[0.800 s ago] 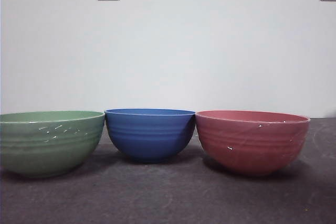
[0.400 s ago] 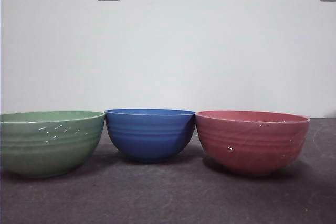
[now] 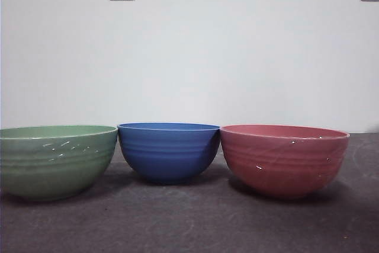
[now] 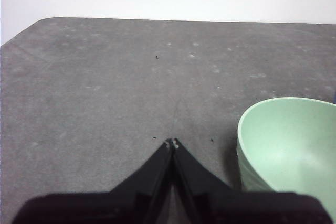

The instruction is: Pick up the green bowl on the top,put the green bowl on the left,pick up the red bowl in the middle,put the red bowl on the right

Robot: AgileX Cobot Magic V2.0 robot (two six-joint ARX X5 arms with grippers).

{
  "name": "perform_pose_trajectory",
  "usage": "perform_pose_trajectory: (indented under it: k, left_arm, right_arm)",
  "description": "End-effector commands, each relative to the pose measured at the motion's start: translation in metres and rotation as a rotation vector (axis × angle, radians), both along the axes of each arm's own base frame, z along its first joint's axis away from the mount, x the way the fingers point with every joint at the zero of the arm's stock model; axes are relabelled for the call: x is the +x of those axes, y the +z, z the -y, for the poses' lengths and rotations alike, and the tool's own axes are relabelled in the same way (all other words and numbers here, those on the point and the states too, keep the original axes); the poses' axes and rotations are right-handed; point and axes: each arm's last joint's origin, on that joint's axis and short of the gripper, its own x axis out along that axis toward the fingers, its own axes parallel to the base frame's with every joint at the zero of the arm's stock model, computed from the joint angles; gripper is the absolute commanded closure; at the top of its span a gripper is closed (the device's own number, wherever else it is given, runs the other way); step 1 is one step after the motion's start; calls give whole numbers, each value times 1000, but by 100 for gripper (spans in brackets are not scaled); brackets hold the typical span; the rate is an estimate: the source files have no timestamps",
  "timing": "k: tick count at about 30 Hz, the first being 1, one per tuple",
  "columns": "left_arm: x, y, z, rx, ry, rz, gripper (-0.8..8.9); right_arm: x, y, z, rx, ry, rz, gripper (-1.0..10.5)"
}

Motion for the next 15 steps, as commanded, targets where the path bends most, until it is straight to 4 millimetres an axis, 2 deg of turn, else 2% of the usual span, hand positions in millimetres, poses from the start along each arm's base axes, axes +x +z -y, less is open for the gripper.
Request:
perform_pose_trajectory:
  k: [1, 15]
  left_arm:
    - [0, -5, 0, -7, 6, -15, 817]
    - [0, -5, 0, -7, 6, -15, 817]
  right_arm:
    - [1, -4, 0, 2, -6, -8, 942]
    - [1, -4, 0, 1, -6, -8, 942]
